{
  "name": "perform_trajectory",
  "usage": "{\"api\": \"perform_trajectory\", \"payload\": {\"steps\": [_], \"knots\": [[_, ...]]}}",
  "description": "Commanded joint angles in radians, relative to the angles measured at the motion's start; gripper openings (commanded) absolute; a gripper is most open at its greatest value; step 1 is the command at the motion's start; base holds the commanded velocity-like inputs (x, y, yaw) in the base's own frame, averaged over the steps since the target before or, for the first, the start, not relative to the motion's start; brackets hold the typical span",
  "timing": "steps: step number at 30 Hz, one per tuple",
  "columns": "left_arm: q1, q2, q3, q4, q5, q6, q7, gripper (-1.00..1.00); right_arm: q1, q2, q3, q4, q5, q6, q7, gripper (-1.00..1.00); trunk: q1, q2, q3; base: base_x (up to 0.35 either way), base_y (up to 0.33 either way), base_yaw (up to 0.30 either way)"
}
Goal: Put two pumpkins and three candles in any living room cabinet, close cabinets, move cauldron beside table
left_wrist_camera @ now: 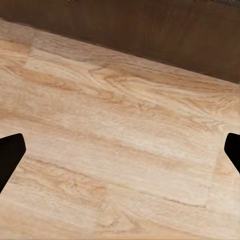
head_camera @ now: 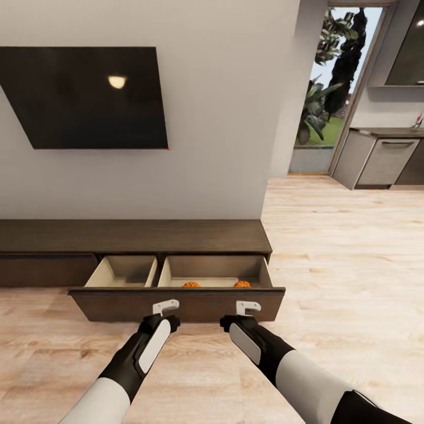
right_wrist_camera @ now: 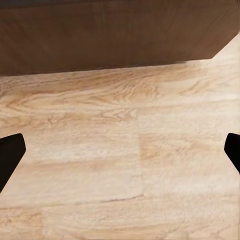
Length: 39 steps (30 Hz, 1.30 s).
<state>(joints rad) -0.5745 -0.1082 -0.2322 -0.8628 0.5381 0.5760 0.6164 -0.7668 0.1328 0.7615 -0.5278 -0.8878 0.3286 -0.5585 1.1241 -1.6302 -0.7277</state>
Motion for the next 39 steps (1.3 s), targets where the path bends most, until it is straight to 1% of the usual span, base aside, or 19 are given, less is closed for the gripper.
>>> {"api": "perform_trajectory", "payload": {"steps": [1, 3, 5, 7, 8, 9, 10, 11, 12, 14, 16, 18, 22, 27, 30, 33, 35, 37, 39], "knots": [[-0.001, 0.000, -0.004, 0.008, 0.009, -0.016, 0.009, 1.00, -0.001, -0.001, 0.008, -0.001, -0.003, 0.000, -0.007, 1.00, 0.004, -0.008, -0.004, 0.000, 0.000, 0.000], [-0.001, 0.001, -0.012, 0.035, 0.006, -0.052, 0.008, 1.00, -0.001, 0.000, 0.011, -0.001, -0.001, -0.009, -0.006, 1.00, 0.012, -0.022, -0.010, 0.000, 0.000, 0.000], [-0.001, 0.001, -0.035, 0.088, 0.003, -0.115, 0.006, 1.00, -0.002, 0.000, 0.014, -0.002, 0.000, -0.032, -0.005, 1.00, 0.019, -0.036, -0.017, 0.000, 0.000, 0.000], [-0.001, 0.001, -0.076, 0.139, 0.002, -0.185, 0.005, 1.00, -0.001, -0.001, 0.015, -0.002, 0.001, -0.054, -0.005, 1.00, 0.027, -0.050, -0.023, 0.000, 0.000, 0.000], [-0.001, 0.002, -0.111, 0.183, 0.002, -0.248, 0.005, 1.00, -0.001, -0.002, 0.014, -0.001, 0.001, -0.079, -0.004, 1.00, 0.031, -0.057, -0.026, 0.000, 0.000, 0.000], [-0.001, 0.003, -0.121, 0.198, 0.002, -0.269, 0.005, 1.00, 0.000, -0.003, 0.014, -0.001, 0.001, -0.088, -0.004, 1.00, 0.035, -0.064, -0.029, 0.000, 0.000, 0.000], [0.000, 0.003, -0.138, 0.227, 0.002, -0.312, 0.005, 1.00, 0.001, -0.003, 0.014, -0.002, 0.002, -0.111, -0.004, 1.00, 0.038, -0.071, -0.032, 0.000, 0.000, 0.000], [0.000, 0.003, -0.156, 0.264, 0.001, -0.364, 0.005, 1.00, 0.002, -0.003, 0.015, -0.001, 0.003, -0.148, -0.004, 1.00, 0.042, -0.078, -0.035, 0.000, 0.000, 0.000], [0.000, 0.003, -0.164, 0.282, 0.001, -0.390, 0.005, 1.00, 0.002, -0.003, 0.016, 0.000, 0.005, -0.169, -0.004, 1.00, 0.046, -0.085, -0.039, 0.000, 0.000, 0.000], [0.001, 0.003, -0.202, 0.349, 0.002, -0.489, 0.003, 1.00, 0.011, -0.004, 0.017, -0.001, 0.022, -0.262, -0.003, 1.00, 0.054, -0.099, -0.045, 0.000, 0.000, 0.000], [0.003, 0.002, -0.239, 0.408, 0.002, -0.570, -0.010, 1.00, 0.016, -0.003, 0.017, 0.005, 0.053, -0.347, -0.003, 1.00, 0.061, -0.113, -0.051, 0.000, 0.000, 0.000], [0.004, 0.002, -0.262, 0.447, 0.004, -0.629, -0.038, 1.00, 0.018, -0.003, 0.018, 0.010, 0.088, -0.409, -0.003, 1.00, 0.069, -0.127, -0.057, 0.000, 0.000, 0.000], [0.005, 0.002, -0.276, 0.481, 0.005, -0.680, -0.081, 1.00, 0.051, -0.004, 0.016, 0.022, 0.122, -0.491, 0.007, 1.00, 0.084, -0.155, -0.070, 0.000, 0.000, 0.000], [0.004, -0.001, -0.281, 0.522, 0.003, -0.741, -0.091, 1.00, 0.081, -0.004, 0.016, 0.050, 0.125, -0.522, 0.055, 1.00, 0.104, -0.190, -0.086, 0.000, 0.000, 0.000], [0.004, 0.000, -0.283, 0.528, 0.001, -0.754, -0.093, 1.00, 0.086, 0.001, 0.016, 0.117, 0.129, -0.530, 0.087, 1.00, 0.115, -0.211, -0.095, 0.000, 0.000, 0.000], [0.004, 0.000, -0.288, 0.529, 0.001, -0.757, -0.093, 1.00, 0.087, 0.005, 0.016, 0.174, 0.125, -0.590, 0.106, 1.00, 0.127, -0.232, -0.104, 0.000, 0.000, 0.000], [0.004, -0.001, -0.300, 0.527, 0.000, -0.759, -0.093, 1.00, 0.087, 0.005, 0.016, 0.188, 0.121, -0.632, 0.118, 1.00, 0.134, -0.246, -0.111, 0.000, 0.000, 0.000], [0.004, -0.003, -0.331, 0.521, -0.001, -0.760, -0.093, 1.00, 0.087, 0.006, 0.016, 0.219, 0.119, -0.672, 0.143, 1.00, 0.142, -0.260, -0.117, 0.000, 0.000, 0.000], [0.004, -0.002, -0.363, 0.518, -0.001, -0.760, -0.093, 1.00, 0.087, 0.006, 0.016, 0.257, 0.122, -0.687, 0.164, 1.00, 0.150, -0.274, -0.123, 0.000, 0.000, 0.000]]}}
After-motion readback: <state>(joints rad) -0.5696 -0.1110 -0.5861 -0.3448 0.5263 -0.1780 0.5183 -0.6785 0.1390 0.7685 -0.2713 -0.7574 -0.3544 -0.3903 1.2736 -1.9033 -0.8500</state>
